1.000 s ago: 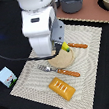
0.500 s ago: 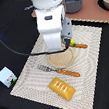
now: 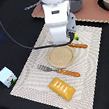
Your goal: Interact with the objects in diverse but meaningful ways.
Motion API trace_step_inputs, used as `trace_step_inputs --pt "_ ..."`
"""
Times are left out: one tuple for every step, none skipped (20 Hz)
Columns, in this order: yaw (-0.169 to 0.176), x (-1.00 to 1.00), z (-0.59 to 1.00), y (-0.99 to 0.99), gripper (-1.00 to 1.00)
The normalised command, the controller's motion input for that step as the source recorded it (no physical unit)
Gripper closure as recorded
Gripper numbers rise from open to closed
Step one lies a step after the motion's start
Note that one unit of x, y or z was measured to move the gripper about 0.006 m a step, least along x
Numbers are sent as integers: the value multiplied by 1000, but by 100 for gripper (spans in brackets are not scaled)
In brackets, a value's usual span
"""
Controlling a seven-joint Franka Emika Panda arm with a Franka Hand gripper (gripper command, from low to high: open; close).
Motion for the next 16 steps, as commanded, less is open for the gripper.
trace_step_inputs --pt "0 326 0 671 100" --pt "0 320 0 686 100" --pt "0 309 0 697 100" --pt "0 286 0 723 100" --pt "0 269 0 740 100" --pt "0 260 0 749 100" --pt "0 246 -9 760 100" --pt "0 197 -80 789 100" --pt "0 11 -177 843 100" --pt "-1 -51 -246 671 100" --pt "-16 -254 -283 403 100" --pt "-30 -394 -289 320 100" --pt "-31 -446 -297 360 100" --pt "-17 -409 -317 440 100" --pt "-2 -331 -320 474 100" --pt "-5 -383 -329 406 100"
